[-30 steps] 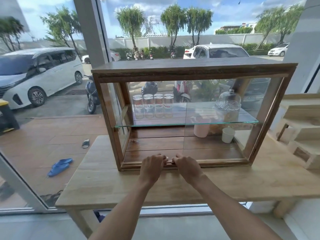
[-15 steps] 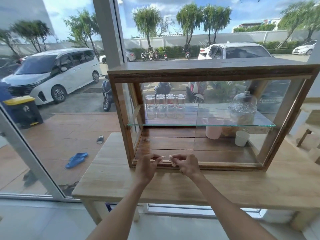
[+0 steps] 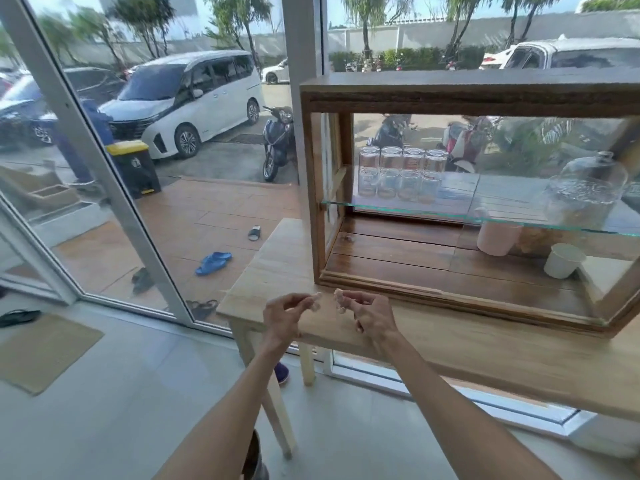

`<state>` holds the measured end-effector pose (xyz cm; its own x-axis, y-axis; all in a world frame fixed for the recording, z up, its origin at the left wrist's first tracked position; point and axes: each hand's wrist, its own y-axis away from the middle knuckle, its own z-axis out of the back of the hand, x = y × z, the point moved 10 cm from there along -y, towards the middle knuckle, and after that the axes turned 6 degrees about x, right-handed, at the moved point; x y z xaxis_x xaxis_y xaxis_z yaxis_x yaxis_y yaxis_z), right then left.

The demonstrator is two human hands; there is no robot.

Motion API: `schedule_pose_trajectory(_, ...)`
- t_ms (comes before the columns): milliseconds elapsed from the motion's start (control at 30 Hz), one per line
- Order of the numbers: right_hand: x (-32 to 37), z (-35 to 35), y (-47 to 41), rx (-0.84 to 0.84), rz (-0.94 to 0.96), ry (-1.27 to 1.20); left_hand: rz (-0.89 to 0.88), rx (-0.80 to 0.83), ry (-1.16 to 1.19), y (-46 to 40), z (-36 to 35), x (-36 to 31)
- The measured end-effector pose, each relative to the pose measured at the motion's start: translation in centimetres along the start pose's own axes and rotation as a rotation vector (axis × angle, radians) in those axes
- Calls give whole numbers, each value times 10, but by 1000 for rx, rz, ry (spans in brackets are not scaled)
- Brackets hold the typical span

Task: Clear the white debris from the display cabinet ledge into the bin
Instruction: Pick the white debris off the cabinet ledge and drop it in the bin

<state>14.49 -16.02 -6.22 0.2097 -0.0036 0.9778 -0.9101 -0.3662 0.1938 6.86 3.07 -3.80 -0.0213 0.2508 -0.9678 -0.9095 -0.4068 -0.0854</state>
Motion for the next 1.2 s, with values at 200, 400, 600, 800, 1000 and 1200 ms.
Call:
schedule_pose_trajectory(200, -5, -87, 2, 80, 4, 81, 66, -111, 115, 15, 87, 26)
schedule_pose_trajectory(400, -13, -202, 5, 207, 27, 111, 169, -265, 201, 39, 198, 68)
schedule_pose_trajectory(600, -49, -305, 19, 344, 60, 216, 307, -352, 101, 81, 282, 130)
schedule_pose_trajectory(800, -131, -344, 20, 375, -84, 371, 503, -403, 87, 132, 317, 221)
schedule_pose_trajectory(1000, -228, -341, 20, 345, -281, 415, 730, -363, 93, 171, 304, 310)
schedule_pose_trajectory(1200, -280, -336, 13, 329, -361, 492, 844, -324, 85, 183, 288, 357)
